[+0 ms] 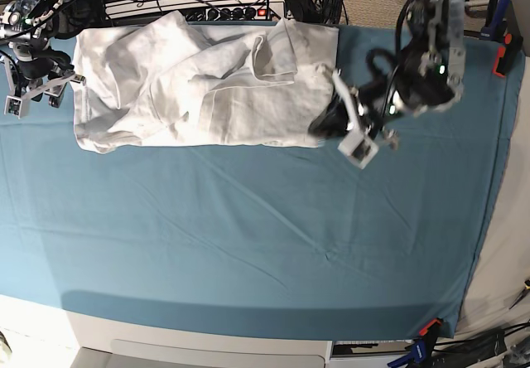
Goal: Fold the T-shirt properly
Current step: 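Fold the strip end with the left gripper toward the right gripper, then grasp the shirt's collar end with the right gripper and lift, then fold the collar end with the right gripper over toward the left gripper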
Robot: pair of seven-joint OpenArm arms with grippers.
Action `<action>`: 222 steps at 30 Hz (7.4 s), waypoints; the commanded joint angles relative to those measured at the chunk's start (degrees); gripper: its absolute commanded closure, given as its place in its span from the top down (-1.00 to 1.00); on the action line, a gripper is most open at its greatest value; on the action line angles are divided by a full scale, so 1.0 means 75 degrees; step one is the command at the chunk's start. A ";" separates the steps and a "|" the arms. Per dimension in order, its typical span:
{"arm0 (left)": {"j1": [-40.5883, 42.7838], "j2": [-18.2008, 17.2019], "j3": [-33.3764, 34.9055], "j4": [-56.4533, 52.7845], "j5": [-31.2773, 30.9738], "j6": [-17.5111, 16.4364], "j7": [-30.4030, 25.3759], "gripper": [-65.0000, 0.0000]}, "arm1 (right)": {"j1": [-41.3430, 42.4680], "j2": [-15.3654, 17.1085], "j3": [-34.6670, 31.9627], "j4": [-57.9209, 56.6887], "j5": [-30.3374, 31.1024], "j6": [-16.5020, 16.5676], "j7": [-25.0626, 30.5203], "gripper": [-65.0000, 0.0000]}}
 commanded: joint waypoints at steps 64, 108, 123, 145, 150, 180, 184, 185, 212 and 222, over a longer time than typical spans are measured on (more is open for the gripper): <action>0.0670 0.0501 0.4229 0.0297 0.2451 0.0108 -0.1172 -1.00 | 0.1113 0.3179 0.0580 -0.7332 0.8233 0.2246 -0.2625 0.09; 0.0667 0.0501 0.4229 0.0297 0.2454 0.0108 -0.1177 -1.00 | 0.1122 0.3177 -0.2532 -0.4911 0.8662 0.2246 -0.2625 0.09; 0.0603 0.0519 0.4226 0.0297 0.2457 0.0108 -0.1177 -1.00 | 0.1122 0.2500 -0.2547 -0.4296 0.8662 0.2246 -0.2625 -1.00; 0.0586 0.0449 0.3212 0.0487 0.3104 0.0367 -0.1052 -1.00 | 0.0915 -0.0373 -0.2562 -0.1396 0.8662 0.2246 -0.2625 -1.00; 0.0589 0.0128 0.2699 0.0522 0.3104 0.0370 -0.0988 -1.00 | 0.0740 -0.0819 -0.2973 -0.1268 0.8662 0.2246 -0.2625 -1.00; 0.0606 -0.0393 0.0845 0.0699 0.2092 0.0283 -0.0828 -1.00 | 0.0784 -0.2328 -0.6464 -0.1271 0.3748 0.2246 -0.0087 -1.00; 0.0606 -0.0393 0.0845 0.0699 0.2092 0.0283 -0.0828 -1.00 | 0.0848 -0.2328 -0.6662 -0.1271 0.3768 0.2246 -0.0067 -1.00; 0.0609 -0.0393 0.0845 0.0699 0.2092 0.0283 -0.0828 -1.00 | 0.0874 -0.2328 -0.6741 -0.1271 0.3818 0.2246 -0.0070 -1.00; 0.0414 -0.0420 -0.0300 0.0699 0.4252 0.1177 -0.0831 -1.00 | 0.1037 -0.2328 -0.7895 -0.0968 0.4581 0.2246 -0.0458 -0.46; 0.0417 -0.0906 -0.0819 0.0699 0.3838 0.1180 -0.0828 -0.71 | 0.1037 -0.2328 -0.7895 0.0026 0.3928 0.2246 -0.0335 -0.28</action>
